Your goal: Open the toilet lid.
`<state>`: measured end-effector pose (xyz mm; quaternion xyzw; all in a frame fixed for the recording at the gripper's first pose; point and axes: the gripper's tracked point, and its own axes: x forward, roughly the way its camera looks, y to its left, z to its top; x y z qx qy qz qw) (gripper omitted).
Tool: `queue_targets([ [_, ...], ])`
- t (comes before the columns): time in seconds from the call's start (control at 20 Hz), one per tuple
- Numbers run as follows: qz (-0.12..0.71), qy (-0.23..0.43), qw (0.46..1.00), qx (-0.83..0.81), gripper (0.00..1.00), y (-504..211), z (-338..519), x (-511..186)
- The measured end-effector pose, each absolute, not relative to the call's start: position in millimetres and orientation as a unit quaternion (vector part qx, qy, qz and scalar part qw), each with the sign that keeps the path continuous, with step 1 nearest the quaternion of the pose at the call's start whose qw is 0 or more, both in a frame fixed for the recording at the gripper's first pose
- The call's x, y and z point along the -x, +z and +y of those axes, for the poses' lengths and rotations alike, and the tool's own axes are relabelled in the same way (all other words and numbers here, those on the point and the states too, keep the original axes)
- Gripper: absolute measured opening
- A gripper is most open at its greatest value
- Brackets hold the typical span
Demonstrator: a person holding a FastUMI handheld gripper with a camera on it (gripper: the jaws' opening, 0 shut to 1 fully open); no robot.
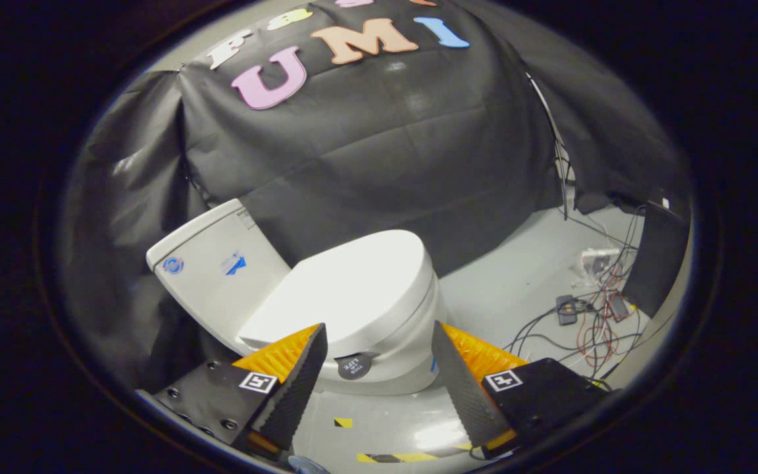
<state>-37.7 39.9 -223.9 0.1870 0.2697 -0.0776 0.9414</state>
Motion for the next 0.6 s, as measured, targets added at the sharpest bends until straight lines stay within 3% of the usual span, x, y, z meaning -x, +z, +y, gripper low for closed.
queue_targets([
  [0.4,0.362,-0.125,0.865,-0.326,0.99,-297.7,58.9,33.4],
  [0.6,0.376,-0.094,0.823,-0.416,0.96,-306.2,92.9,24.2],
])
